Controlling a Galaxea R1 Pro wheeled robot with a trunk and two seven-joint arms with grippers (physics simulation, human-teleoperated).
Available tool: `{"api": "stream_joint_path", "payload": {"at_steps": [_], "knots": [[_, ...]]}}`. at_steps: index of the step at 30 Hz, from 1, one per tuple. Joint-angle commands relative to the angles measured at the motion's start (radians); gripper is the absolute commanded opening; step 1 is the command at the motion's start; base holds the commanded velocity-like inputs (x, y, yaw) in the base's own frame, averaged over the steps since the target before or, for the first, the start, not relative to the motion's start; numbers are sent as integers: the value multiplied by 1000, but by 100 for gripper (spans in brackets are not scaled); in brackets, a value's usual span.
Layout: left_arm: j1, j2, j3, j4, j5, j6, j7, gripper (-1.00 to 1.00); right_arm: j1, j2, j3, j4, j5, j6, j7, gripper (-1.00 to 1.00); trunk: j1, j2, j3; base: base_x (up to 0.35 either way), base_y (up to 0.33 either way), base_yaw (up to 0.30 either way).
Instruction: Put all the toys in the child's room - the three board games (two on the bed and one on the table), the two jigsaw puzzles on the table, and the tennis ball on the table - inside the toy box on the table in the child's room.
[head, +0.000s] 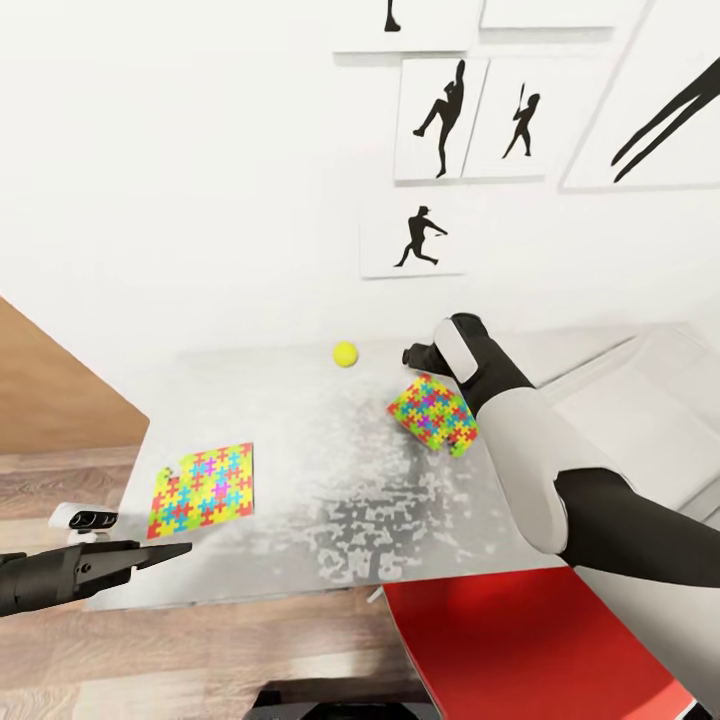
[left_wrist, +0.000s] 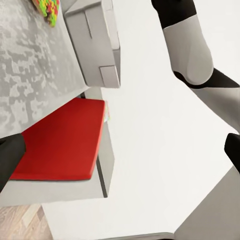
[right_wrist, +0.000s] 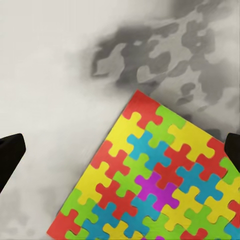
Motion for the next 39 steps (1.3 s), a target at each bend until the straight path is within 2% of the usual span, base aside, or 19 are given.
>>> {"api": "stream_joint_path", "payload": {"at_steps": [1, 11, 26, 39], "knots": [[0, 0, 0, 0, 0, 11, -3, 100, -1, 0, -1, -1, -9, 2, -9, 100, 0, -2, -3, 0, 0, 0], [0, 0, 0, 0, -1, 10, -3, 100, -5, 0, 6, -1, -8, 1, -10, 100, 0, -2, -19, 0, 0, 0], [0, -1, -2, 0, -3, 9, -3, 100, -64, 0, 13, 0, -8, 5, -10, 100, 0, -2, -43, 0, 0, 0], [0, -1, -6, 0, -3, 9, -3, 100, -72, 0, 15, 6, -8, 5, -10, 100, 0, -2, -64, 0, 0, 0]]}}
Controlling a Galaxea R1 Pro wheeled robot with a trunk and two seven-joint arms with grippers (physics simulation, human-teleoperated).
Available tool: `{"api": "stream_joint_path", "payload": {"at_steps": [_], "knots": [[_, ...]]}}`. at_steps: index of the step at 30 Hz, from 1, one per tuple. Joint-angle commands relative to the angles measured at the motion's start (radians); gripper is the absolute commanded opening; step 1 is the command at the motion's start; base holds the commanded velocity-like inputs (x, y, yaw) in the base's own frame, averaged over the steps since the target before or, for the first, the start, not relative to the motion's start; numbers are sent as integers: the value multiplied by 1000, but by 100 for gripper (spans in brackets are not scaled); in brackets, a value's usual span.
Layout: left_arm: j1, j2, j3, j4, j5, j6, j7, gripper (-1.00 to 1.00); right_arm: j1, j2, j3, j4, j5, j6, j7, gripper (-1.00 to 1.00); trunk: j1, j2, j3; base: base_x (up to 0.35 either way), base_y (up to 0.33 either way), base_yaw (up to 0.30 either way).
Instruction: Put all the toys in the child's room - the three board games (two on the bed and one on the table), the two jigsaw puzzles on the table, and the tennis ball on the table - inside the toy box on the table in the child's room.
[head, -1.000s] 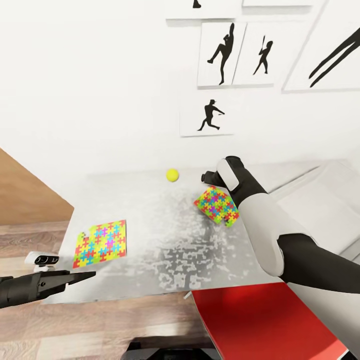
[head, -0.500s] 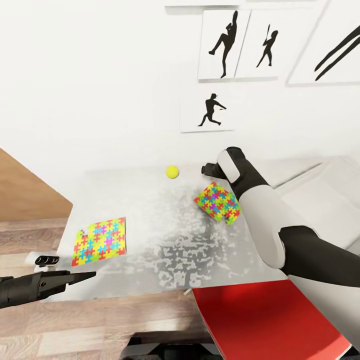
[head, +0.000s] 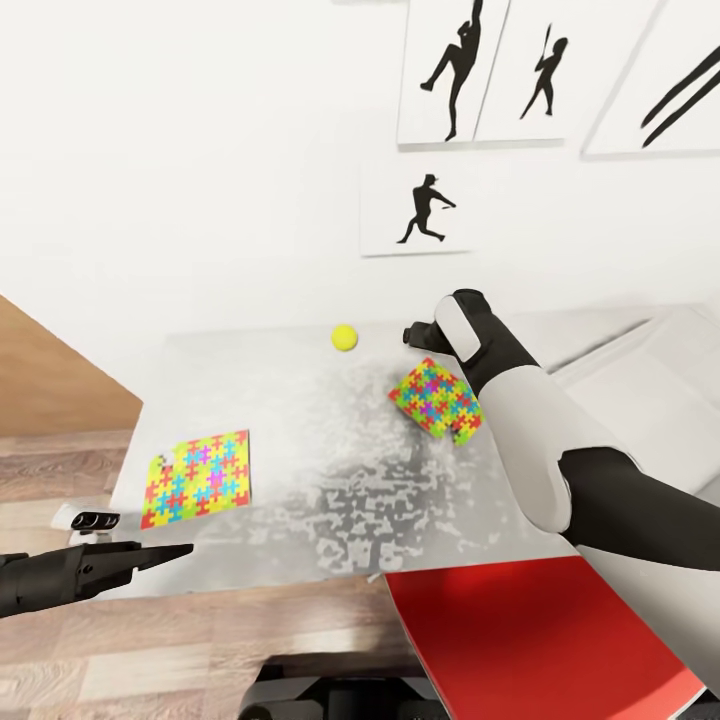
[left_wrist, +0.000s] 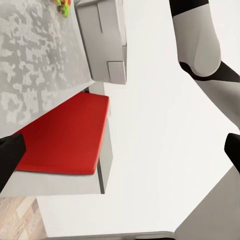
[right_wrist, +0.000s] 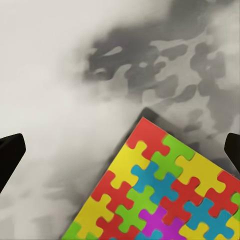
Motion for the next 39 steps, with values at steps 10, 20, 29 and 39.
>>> {"api": "stream_joint_path", "payload": {"at_steps": [10, 20, 29, 39], "knots": [[0, 0, 0, 0, -1, 11, -3, 100, 0, 0, 2, 3, -8, 0, -9, 100, 0, -2, -17, 0, 0, 0], [0, 0, 1, 0, -1, 11, -3, 100, 0, 0, 52, 3, -6, -2, -9, 100, 0, -2, -33, 0, 0, 0], [0, 0, 1, 0, -1, 11, -3, 100, 0, 0, 74, -3, -6, -4, -9, 100, 0, -2, -47, 0, 0, 0], [-1, -5, 1, 5, -3, 10, -3, 100, -5, -6, 82, -10, -2, -13, -15, 100, 0, -2, -54, 0, 0, 0]]}}
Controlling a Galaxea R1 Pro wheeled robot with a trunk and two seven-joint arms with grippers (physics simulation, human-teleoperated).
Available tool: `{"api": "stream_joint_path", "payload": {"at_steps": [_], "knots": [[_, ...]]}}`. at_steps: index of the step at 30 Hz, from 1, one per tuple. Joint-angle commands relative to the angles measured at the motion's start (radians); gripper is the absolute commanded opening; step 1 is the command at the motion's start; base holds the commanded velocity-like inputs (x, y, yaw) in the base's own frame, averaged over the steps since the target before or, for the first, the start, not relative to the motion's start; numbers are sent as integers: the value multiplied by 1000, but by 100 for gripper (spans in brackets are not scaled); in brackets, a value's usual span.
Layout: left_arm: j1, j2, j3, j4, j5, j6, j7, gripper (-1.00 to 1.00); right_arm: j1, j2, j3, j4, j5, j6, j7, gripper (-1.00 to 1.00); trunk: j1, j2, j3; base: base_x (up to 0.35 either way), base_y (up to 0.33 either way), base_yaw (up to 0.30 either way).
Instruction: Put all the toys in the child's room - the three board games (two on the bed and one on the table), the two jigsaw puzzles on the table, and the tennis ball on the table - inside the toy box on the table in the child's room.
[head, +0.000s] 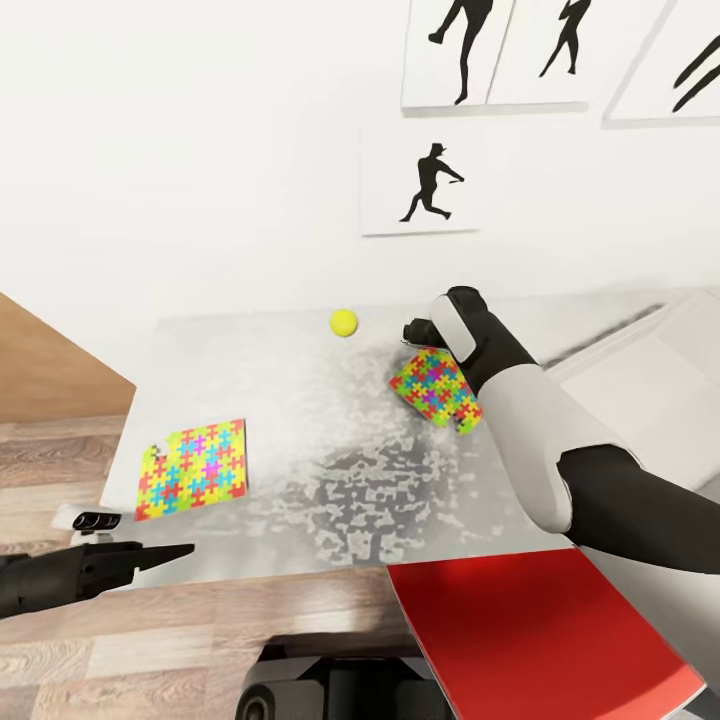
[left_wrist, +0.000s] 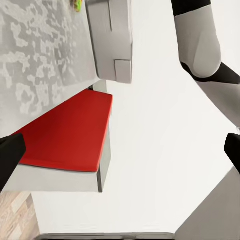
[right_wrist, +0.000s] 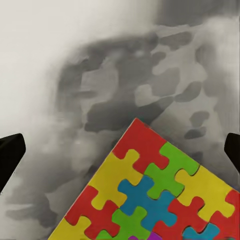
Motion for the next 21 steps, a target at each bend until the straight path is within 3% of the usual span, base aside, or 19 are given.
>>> {"api": "stream_joint_path", "payload": {"at_steps": [1, 10, 21], "knots": [[0, -5, 1, 2, 0, 11, -3, 100, -1, -6, 2, 1, -10, -4, -15, 100, 1, -2, -1, 0, 0, 0], [0, -17, 1, 2, 0, 11, -3, 100, 5, -51, -3, 14, -8, -52, -17, 100, 1, -2, -1, -36, 0, 0], [-1, -18, -1, 2, 0, 11, -3, 100, 10, -106, -2, 17, -8, -79, -16, 100, 1, -2, -1, -140, 0, 0]]}}
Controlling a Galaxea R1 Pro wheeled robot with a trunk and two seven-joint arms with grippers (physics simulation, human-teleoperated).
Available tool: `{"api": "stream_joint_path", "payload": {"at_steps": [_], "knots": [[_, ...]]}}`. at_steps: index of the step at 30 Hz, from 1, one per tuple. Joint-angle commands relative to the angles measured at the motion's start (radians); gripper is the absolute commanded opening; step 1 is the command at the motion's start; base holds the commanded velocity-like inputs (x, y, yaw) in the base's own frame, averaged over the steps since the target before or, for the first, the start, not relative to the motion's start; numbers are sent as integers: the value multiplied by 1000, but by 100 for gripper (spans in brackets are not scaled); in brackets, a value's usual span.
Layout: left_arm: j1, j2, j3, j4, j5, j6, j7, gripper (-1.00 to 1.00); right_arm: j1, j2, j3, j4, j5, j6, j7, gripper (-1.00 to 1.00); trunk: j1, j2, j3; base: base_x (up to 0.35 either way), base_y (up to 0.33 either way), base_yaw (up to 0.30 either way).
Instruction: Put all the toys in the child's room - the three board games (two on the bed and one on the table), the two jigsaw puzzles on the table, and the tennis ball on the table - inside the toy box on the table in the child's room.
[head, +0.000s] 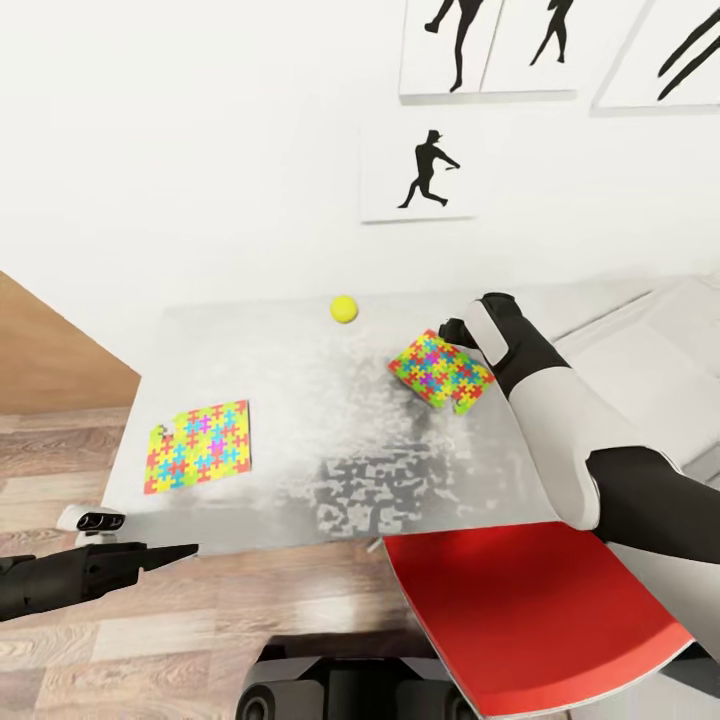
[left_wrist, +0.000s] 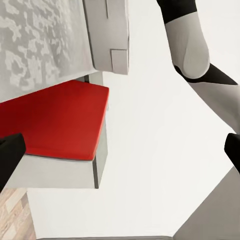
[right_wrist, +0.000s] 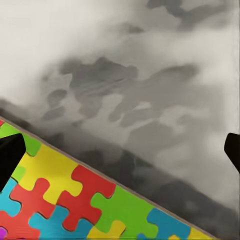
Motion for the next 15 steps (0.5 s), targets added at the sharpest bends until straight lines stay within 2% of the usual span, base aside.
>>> {"api": "stream_joint_path", "payload": {"at_steps": [1, 10, 15], "knots": [[0, 0, 0, 0, 0, 11, -3, 100, 0, -1, 6, 0, -11, 4, -9, 100, 0, -1, -1, -36, 0, 0], [0, 1, -1, 0, 0, 11, -3, 100, 3, 0, 6, 0, 20, 3, -9, 100, 0, -1, -1, -87, 0, 0], [1, 2, -1, 0, 0, 11, -3, 100, 3, 2, 7, 1, 30, 3, -9, 100, 0, -1, -1, -17, 0, 0]]}}
